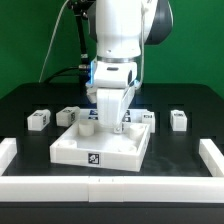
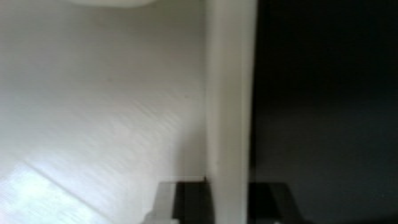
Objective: Assemble one leg
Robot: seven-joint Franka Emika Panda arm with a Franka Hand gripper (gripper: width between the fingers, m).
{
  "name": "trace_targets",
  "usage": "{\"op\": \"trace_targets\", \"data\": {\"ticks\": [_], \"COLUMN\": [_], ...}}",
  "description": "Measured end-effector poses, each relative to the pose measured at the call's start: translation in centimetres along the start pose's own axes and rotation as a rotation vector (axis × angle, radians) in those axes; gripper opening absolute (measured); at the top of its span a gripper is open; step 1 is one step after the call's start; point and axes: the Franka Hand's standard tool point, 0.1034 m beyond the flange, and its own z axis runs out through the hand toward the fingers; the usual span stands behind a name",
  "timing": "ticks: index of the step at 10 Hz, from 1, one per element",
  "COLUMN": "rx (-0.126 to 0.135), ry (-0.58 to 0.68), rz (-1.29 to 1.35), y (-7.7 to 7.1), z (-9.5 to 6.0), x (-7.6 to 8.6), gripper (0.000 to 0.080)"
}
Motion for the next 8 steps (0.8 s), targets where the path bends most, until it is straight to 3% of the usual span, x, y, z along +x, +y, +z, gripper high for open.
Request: {"op": "trace_targets", "data": {"ticks": [5, 8], "rx": [-0.008, -0.026], "ry": [0.0, 0.015], "rz": [-0.068, -0.141], "y": [0.6, 2.9], "z": [-0.1, -0.1], "x": [0.3, 3.6], "gripper": [0.0063, 0.0063]}}
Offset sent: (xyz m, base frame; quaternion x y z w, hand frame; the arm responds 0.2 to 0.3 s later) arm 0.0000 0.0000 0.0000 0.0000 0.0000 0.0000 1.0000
